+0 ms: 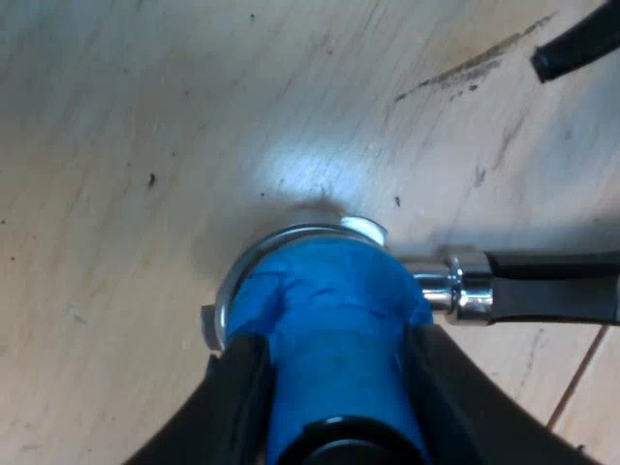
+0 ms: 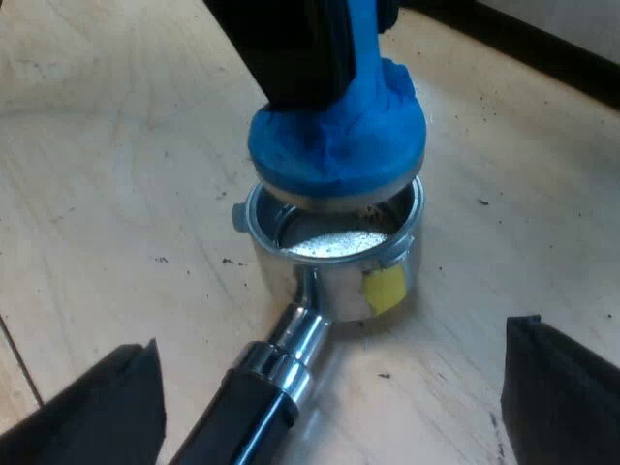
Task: Grind coffee beans and then tamp
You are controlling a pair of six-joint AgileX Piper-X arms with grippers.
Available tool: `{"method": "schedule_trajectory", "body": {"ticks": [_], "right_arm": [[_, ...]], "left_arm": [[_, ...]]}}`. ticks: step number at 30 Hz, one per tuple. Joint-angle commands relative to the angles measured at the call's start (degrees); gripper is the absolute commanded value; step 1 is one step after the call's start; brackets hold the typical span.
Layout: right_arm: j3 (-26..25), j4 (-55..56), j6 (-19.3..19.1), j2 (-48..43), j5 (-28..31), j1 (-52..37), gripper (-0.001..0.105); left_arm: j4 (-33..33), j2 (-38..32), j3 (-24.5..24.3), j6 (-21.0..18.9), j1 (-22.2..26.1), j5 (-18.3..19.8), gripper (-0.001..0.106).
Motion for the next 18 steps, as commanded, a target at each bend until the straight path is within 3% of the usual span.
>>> {"method": "schedule_trajectory", "body": {"ticks": [1,18], "right_arm": [[0.2,-0.7,0.0,-0.3,-0.6,0.1,0.072],[0.2,-0.7,0.0,-0.3,-0.6,0.1,0.072]], "left_arm": [[-0.3,0.1,-0.4,-0.5,0.1,-1.2,0.000],[-3.0,0.1,3.4,-1.8,0.4,-2.0,0.000]]}}
